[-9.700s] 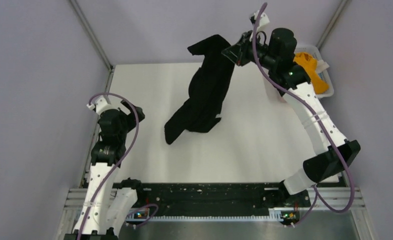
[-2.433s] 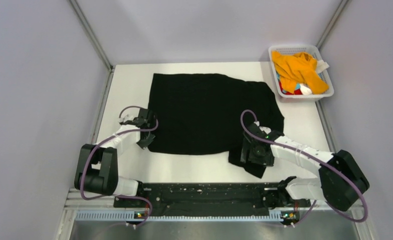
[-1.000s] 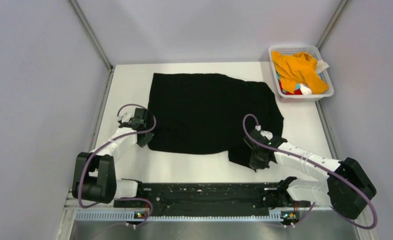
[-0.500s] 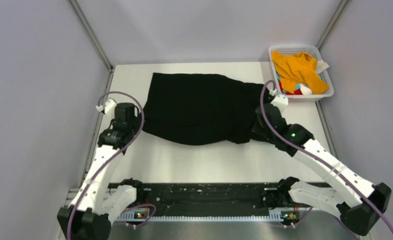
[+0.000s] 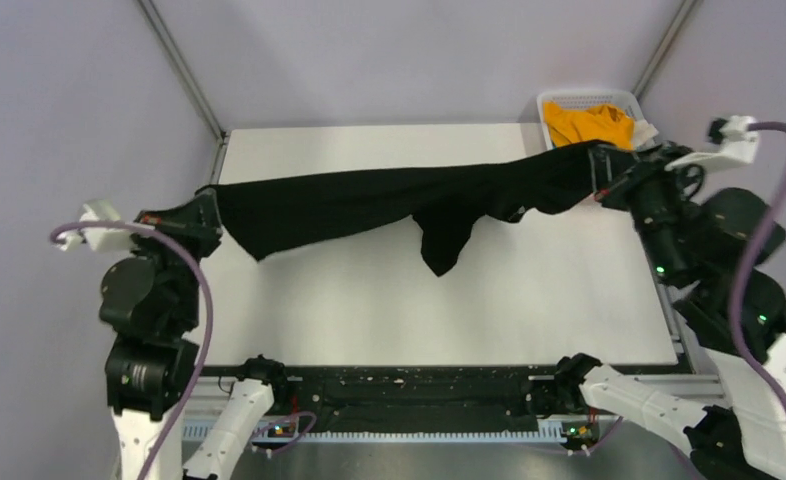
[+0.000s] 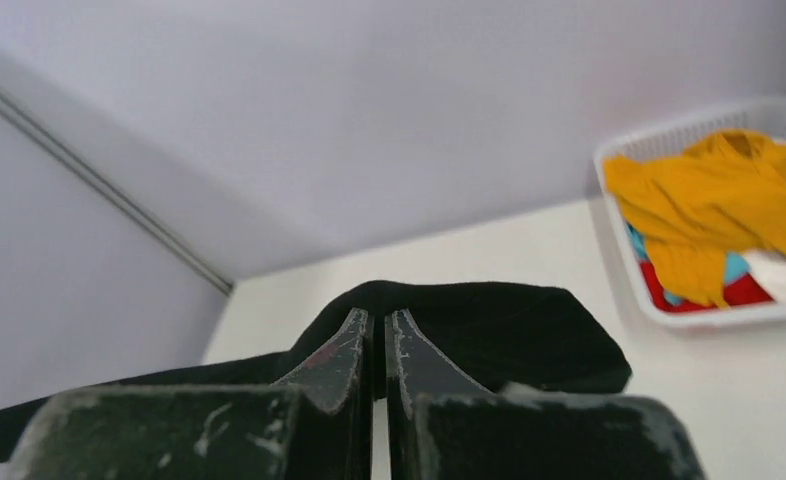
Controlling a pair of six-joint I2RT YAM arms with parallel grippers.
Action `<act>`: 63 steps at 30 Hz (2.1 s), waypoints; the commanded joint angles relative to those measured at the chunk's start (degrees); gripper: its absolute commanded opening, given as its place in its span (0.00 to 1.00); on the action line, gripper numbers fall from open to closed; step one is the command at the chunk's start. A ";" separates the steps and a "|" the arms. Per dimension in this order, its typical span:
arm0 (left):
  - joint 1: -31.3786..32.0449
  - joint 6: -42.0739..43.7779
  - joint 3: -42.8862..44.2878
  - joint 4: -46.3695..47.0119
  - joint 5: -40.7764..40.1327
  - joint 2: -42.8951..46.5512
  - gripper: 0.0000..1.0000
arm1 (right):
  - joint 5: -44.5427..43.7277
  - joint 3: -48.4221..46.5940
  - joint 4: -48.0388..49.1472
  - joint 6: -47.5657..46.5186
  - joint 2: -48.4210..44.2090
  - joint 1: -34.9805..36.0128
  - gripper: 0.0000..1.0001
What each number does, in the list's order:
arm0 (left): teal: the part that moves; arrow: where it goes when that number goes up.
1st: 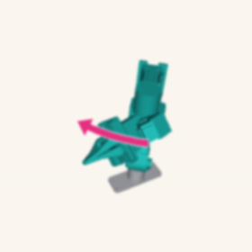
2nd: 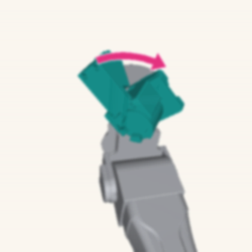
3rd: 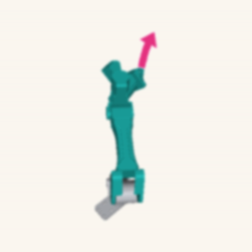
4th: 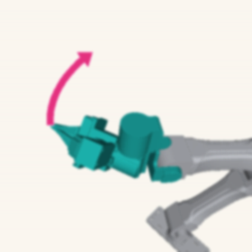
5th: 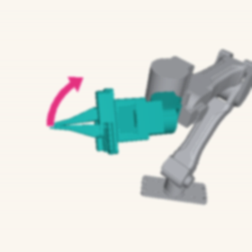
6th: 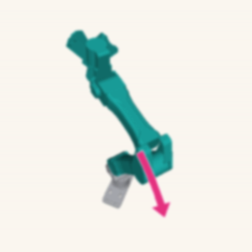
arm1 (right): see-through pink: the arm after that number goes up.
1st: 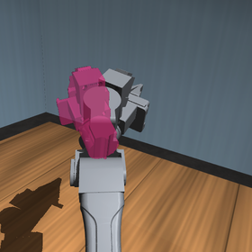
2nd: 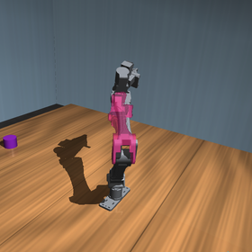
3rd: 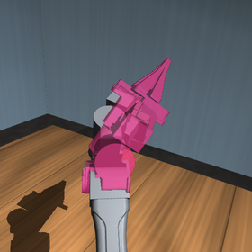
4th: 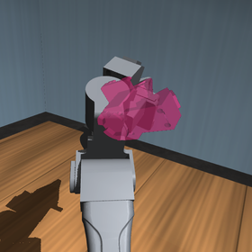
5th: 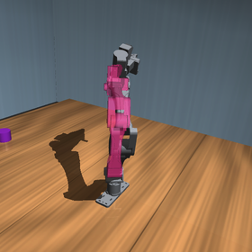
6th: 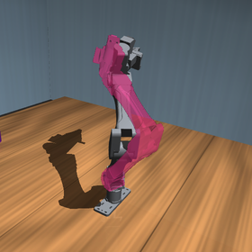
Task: Fold and stack the t-shirts
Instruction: Flatten out the tshirt
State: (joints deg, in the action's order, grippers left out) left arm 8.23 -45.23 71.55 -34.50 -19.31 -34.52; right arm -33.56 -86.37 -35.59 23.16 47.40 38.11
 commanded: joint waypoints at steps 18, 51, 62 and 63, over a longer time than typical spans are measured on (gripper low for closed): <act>-0.41 7.32 31.24 0.39 8.96 1.96 0.00 | 25.82 -45.93 -4.22 -15.52 9.68 -0.40 0.00; -7.87 2.34 6.92 14.64 -3.61 -69.53 0.00 | -0.29 8.25 37.70 -9.45 57.66 -18.27 0.00; -10.94 3.84 21.83 13.55 0.91 -83.40 0.00 | 1.29 -2.74 35.97 -9.20 68.04 -19.94 0.00; -11.19 3.79 23.88 12.62 1.06 -84.78 0.00 | 1.48 -3.82 35.92 -9.20 69.07 -20.28 0.00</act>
State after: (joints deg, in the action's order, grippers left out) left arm -2.09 -42.02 88.51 -22.22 -18.81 -115.57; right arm -32.84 -85.06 -1.52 13.13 113.56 19.51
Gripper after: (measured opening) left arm 0.031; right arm 0.015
